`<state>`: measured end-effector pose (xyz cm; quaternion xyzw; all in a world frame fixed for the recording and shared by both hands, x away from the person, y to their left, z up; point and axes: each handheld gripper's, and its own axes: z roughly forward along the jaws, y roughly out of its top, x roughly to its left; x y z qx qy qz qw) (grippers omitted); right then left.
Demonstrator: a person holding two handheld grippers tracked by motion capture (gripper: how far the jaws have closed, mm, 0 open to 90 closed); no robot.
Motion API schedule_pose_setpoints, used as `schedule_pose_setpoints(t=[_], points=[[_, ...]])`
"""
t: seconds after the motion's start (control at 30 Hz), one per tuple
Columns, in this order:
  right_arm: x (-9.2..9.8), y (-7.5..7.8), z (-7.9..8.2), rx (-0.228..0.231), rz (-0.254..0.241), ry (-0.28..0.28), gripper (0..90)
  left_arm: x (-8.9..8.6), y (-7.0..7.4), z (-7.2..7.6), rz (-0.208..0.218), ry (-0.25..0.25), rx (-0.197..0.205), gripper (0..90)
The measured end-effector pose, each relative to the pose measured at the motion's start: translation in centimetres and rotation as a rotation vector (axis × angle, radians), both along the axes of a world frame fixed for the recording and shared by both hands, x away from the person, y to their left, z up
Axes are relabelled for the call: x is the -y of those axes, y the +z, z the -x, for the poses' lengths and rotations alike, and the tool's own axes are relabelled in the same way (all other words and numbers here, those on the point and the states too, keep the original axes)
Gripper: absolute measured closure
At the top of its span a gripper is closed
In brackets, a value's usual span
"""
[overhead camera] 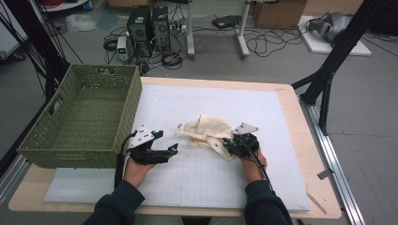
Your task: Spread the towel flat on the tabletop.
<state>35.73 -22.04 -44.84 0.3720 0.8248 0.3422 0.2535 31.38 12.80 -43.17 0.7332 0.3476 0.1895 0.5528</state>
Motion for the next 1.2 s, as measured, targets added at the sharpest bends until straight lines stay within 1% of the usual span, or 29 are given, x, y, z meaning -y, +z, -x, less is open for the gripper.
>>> schedule_pose_setpoints(t=[0.03, 0.07, 0.1, 0.13, 0.17, 0.2, 0.23, 0.27, 0.37, 0.43, 0.53, 0.57, 0.6, 0.67, 0.7, 0.73, 0.77, 0.8, 0.83, 0.87, 0.9, 0.93, 0.97, 1.0, 1.03, 1.07, 1.1, 1.13, 1.2], points=[[0.2, 0.0, 0.1, -0.015, -0.006, 0.014, 67.6, -0.1, 0.0, -0.1, 0.002, 0.001, -0.003, 22.1], [0.3, 0.2, 0.3, -0.039, -0.004, 0.036, 79.3, -0.2, -0.1, -0.2, 0.009, 0.006, -0.008, 22.3], [0.3, 0.2, 0.3, -0.039, -0.004, 0.036, 79.3, -0.2, -0.1, -0.2, 0.009, 0.006, -0.008, 22.3], [0.3, 0.3, 0.5, -0.048, 0.002, 0.042, 83.8, -0.2, -0.1, -0.1, 0.011, 0.009, -0.007, 22.3], [0.3, 0.4, 0.7, -0.053, 0.004, 0.046, 86.2, -0.3, 0.0, -0.1, 0.010, 0.008, -0.005, 22.5], [0.4, 0.8, 1.3, -0.057, -0.003, 0.065, 87.0, -0.4, 0.0, -0.1, 0.008, 0.008, -0.002, 23.5], [0.4, 0.8, 1.3, -0.057, -0.003, 0.065, 87.0, -0.4, 0.1, -0.1, 0.010, 0.010, 0.001, 23.5], [0.5, 1.0, 1.8, -0.058, -0.005, 0.074, 87.1, -0.5, 0.1, -0.1, 0.011, 0.013, 0.001, 23.8], [0.9, 1.8, 3.3, -0.059, -0.004, 0.109, 87.1, -0.6, 0.0, -0.2, 0.014, 0.021, -0.006, 23.9], [1.5, 2.5, 4.7, -0.073, -0.008, 0.131, 87.1, -0.7, 0.0, -0.2, 0.015, 0.022, -0.007, 24.2], [2.7, 3.3, 6.5, -0.071, -0.020, 0.130, 87.1, -0.7, 0.0, -0.2, 0.017, 0.022, -0.006, 24.5], [3.9, 3.4, 7.4, -0.082, -0.016, 0.105, 86.8, -0.6, 0.0, -0.2, 0.016, 0.022, -0.008, 24.5], [3.9, 3.4, 7.4, -0.082, -0.016, 0.105, 86.8, -0.6, 0.0, -0.2, 0.015, 0.022, -0.010, 24.5], [5.0, 3.1, 7.8, -0.087, 0.022, 0.053, 82.5, -0.6, -0.1, -0.2, 0.014, 0.020, -0.011, 24.6], [5.5, 3.0, 7.9, -0.090, 0.024, 0.036, 78.0, -0.5, -0.1, -0.2, 0.014, 0.021, -0.011, 24.6], [6.0, 3.0, 8.0, -0.093, -0.002, 0.018, 65.9, -0.5, -0.1, -0.3, 0.015, 0.021, -0.009, 24.8], [6.0, 3.0, 8.0, -0.093, -0.002, 0.018, 65.9, -0.5, -0.1, -0.3, 0.015, 0.021, -0.010, 24.8], [6.0, 3.1, 7.9, -0.097, -0.033, 0.034, 59.6, -0.5, -0.1, -0.3, 0.019, 0.023, -0.011, 24.8], [5.8, 3.3, 7.9, -0.093, -0.057, 0.046, 56.2, -0.5, -0.2, -0.4, 0.021, 0.022, -0.013, 24.8], [5.4, 3.6, 7.9, -0.077, -0.064, 0.070, 53.2, -0.5, -0.2, -0.4, 0.022, 0.020, -0.013, 24.8], [4.3, 4.3, 7.8, -0.034, -0.070, 0.103, 47.5, -0.5, -0.2, -0.4, 0.023, 0.022, -0.017, 24.8], [4.3, 4.3, 7.8, -0.034, -0.070, 0.103, 47.5, -0.5, -0.2, -0.5, 0.025, 0.023, -0.017, 24.8], [3.7, 4.6, 7.8, -0.018, -0.079, 0.121, 46.5, -0.5, -0.2, -0.5, 0.023, 0.023, -0.016, 24.8], [3.0, 4.9, 7.7, -0.004, -0.088, 0.145, 46.1, -0.5, -0.2, -0.5, 0.024, 0.023, -0.016, 24.8], [1.7, 5.2, 7.4, 0.023, -0.080, 0.184, 46.1, -0.5, -0.2, -0.5, 0.023, 0.021, -0.016, 24.8], [1.7, 5.2, 7.4, 0.023, -0.080, 0.184, 46.1, -0.5, -0.2, -0.5, 0.025, 0.021, -0.016, 24.8], [0.6, 5.0, 7.1, 0.019, -0.054, 0.216, 47.6, -0.5, -0.2, -0.5, 0.026, 0.020, -0.016, 24.8], [0.6, 5.0, 7.1, 0.019, -0.054, 0.216, 47.6, -0.5, -0.2, -0.5, 0.027, 0.018, -0.016, 24.8], [-0.1, 4.6, 6.7, 0.004, -0.042, 0.241, 49.5, -0.5, -0.2, -0.5, 0.027, 0.016, -0.015, 24.8]])
